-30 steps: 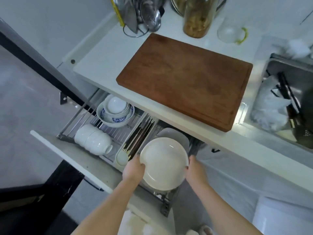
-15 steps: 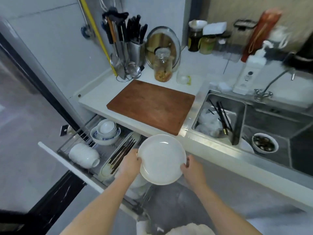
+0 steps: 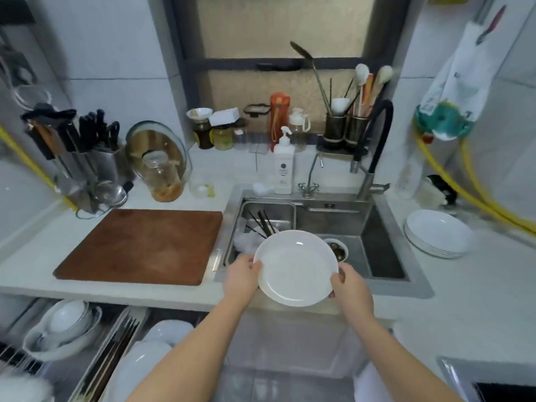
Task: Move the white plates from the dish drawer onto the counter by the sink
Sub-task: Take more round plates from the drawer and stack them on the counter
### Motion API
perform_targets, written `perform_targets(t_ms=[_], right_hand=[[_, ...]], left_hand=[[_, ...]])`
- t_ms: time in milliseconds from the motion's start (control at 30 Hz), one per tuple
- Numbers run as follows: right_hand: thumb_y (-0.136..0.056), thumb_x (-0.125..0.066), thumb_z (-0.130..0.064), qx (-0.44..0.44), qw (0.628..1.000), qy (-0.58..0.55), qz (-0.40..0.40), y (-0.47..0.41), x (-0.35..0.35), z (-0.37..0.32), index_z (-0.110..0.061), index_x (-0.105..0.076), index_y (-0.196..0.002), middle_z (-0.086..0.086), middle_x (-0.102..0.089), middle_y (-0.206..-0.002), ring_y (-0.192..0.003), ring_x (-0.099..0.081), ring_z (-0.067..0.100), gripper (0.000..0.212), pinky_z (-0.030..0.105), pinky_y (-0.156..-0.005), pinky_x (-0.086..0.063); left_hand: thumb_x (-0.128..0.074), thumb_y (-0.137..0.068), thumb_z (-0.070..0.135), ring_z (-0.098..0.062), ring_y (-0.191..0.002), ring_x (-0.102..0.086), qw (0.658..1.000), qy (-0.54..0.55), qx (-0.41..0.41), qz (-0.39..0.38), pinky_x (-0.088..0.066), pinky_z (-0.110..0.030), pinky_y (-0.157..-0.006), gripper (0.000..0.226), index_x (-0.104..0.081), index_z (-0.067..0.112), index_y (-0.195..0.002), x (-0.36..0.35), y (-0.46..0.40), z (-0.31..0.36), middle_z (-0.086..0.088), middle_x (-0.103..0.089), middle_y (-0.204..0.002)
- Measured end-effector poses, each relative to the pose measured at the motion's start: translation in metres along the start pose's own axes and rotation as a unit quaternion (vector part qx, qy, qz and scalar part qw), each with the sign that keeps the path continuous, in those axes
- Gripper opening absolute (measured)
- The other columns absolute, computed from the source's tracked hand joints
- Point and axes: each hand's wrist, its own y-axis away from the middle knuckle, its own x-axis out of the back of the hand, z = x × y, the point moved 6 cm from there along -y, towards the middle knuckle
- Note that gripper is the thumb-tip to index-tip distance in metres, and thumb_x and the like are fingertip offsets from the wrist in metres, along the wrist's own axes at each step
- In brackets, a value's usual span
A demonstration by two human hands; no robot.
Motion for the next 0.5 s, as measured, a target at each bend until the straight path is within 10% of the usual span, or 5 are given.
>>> perform_targets(t_ms=[367, 500], right_hand=[[-0.085, -0.049, -0.013, -0.100, 0.982, -0.009, 0.157, -0.073, 0.098, 0.037, -0.013, -0.065, -0.088, -0.003, -0.062, -0.061, -0.060, -0.062, 0.014, 0.016, 0.030, -0.060, -0.048], [-0.087, -0.050, -0.013, -0.140, 0.969, -0.005, 0.203, -0.090, 0.119, 0.045, -0.012, -0.064, -0.096, -0.001, -0.060, -0.073, -0.055, -0.050, 0.001, 0.017, 0.027, -0.055, -0.037]], left_hand=[[-0.052, -0.075, 0.031, -0.028, -0.074, -0.069, 0.984, -0.010, -0.103, -0.148, -0.060, -0.043, -0.072, 0.016, -0.067, 0.031, -0.069, -0.111, -0.088, 0.118, -0.007, -0.074, -0.083], [-0.055, -0.083, 0.018, -0.025, -0.082, -0.070, 0.973, -0.010, -0.120, -0.199, -0.059, -0.039, -0.077, 0.024, -0.073, 0.023, -0.099, -0.147, -0.116, 0.146, -0.002, -0.074, -0.093]])
